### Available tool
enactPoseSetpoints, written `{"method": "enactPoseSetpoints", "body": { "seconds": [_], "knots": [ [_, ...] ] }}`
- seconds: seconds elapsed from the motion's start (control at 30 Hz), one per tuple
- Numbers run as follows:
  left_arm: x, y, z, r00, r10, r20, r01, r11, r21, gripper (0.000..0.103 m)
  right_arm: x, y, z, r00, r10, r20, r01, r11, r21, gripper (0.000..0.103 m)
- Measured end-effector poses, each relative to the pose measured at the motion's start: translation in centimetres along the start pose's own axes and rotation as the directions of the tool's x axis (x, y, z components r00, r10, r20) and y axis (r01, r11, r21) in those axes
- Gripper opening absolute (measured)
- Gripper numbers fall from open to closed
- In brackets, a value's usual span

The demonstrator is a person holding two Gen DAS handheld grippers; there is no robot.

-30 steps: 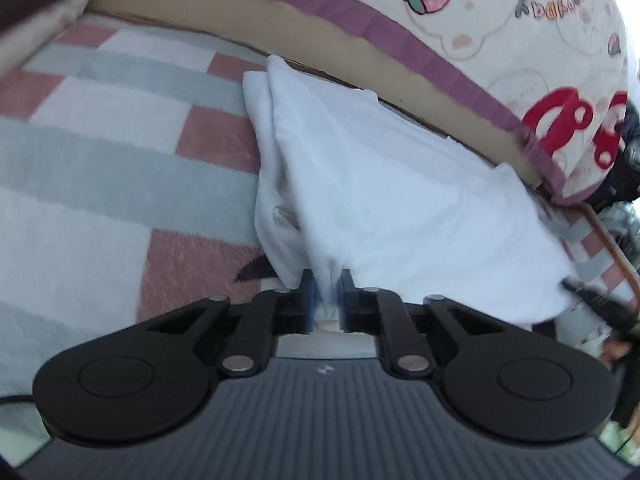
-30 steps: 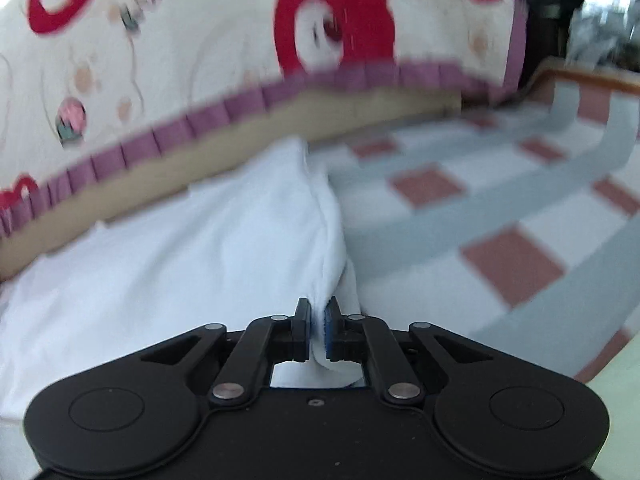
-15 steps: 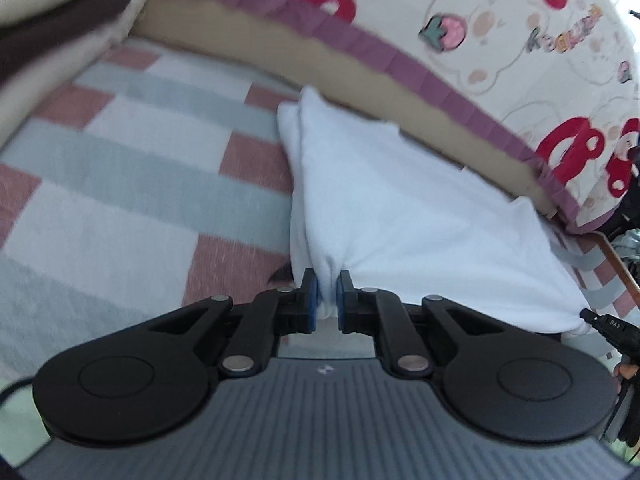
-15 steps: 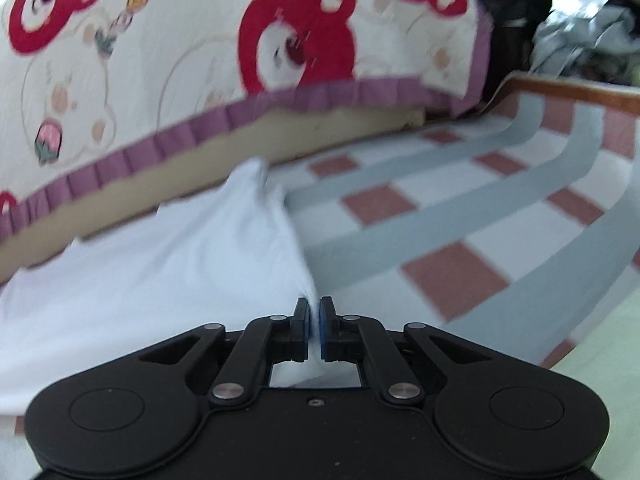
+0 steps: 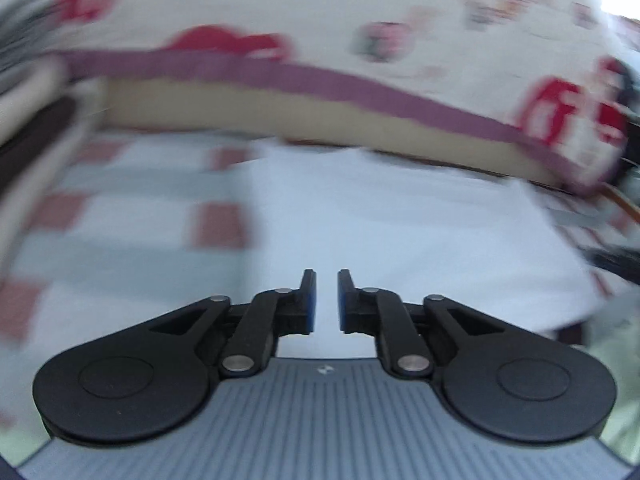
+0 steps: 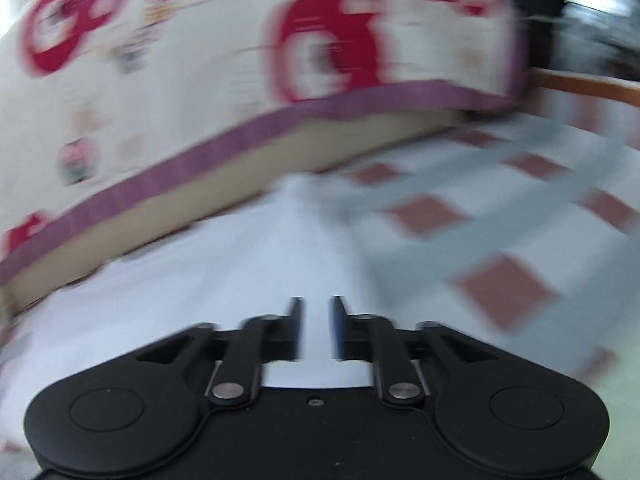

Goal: Fold clothes

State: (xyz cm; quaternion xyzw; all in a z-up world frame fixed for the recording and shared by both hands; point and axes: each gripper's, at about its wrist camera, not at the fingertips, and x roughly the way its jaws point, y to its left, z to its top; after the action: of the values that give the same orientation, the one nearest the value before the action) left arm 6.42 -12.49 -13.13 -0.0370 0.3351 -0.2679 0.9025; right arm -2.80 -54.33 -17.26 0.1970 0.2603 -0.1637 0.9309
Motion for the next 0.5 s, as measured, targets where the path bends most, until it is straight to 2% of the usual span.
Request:
{"method": "enactPoseSetpoints", "body": {
  "seconds": [0.03,0.07,0.13,0.2,0.27,0.3,0.37,0.4,0.47,0.5],
  "knots": [
    [1.1,-0.8,0.6,0.999,-0.052,-0.001,0.052,0.998,0.019,0.026,0.7,2.0,0.4,0.999,0.042,-0.01,-0.042,0.998,-0.052,0.045],
    [2.3,-1.4,1.1,0.997,-0.079,-0.003,0.079,0.996,0.038,0.029,1.5,4.0,0.6,0.996,0.082,-0.023,-0.084,0.99,-0.116,0.045],
    [4.9,-2.6,1.7,0.997,-0.071,0.004,0.07,0.994,0.083,0.03,3.3,8.1,0.5,0.988,0.14,-0.059,-0.151,0.948,-0.28,0.047],
    [7.5,-3.6,2.2,0.998,-0.065,0.002,0.065,0.99,0.125,0.031,5.1,12.2,0.4,0.977,0.188,-0.101,-0.213,0.878,-0.429,0.048],
    [9.8,-3.3,2.5,0.997,-0.057,-0.052,0.064,0.988,0.142,0.031,6.7,14.5,0.0,0.966,0.21,-0.154,-0.259,0.831,-0.493,0.053],
    [10.7,-3.0,2.3,0.997,0.003,-0.073,0.008,0.987,0.159,0.031,7.6,15.3,-0.2,0.957,0.218,-0.191,-0.286,0.814,-0.506,0.053],
    [12.1,-2.2,2.0,0.987,0.121,-0.105,-0.099,0.976,0.192,0.03,9.3,15.2,-0.3,0.953,0.188,-0.237,-0.283,0.831,-0.479,0.052],
    [12.0,-1.5,1.8,0.982,0.164,-0.099,-0.142,0.97,0.198,0.026,9.7,14.2,-0.3,0.961,0.158,-0.227,-0.248,0.856,-0.454,0.051],
    [11.9,-0.1,1.3,0.965,0.248,-0.085,-0.226,0.951,0.21,0.027,9.7,10.8,0.0,0.979,0.087,-0.182,-0.155,0.902,-0.404,0.05],
    [11.8,0.5,1.2,0.955,0.287,-0.079,-0.265,0.939,0.219,0.042,9.7,9.1,0.1,0.986,0.05,-0.16,-0.108,0.92,-0.376,0.05]
  ]
}}
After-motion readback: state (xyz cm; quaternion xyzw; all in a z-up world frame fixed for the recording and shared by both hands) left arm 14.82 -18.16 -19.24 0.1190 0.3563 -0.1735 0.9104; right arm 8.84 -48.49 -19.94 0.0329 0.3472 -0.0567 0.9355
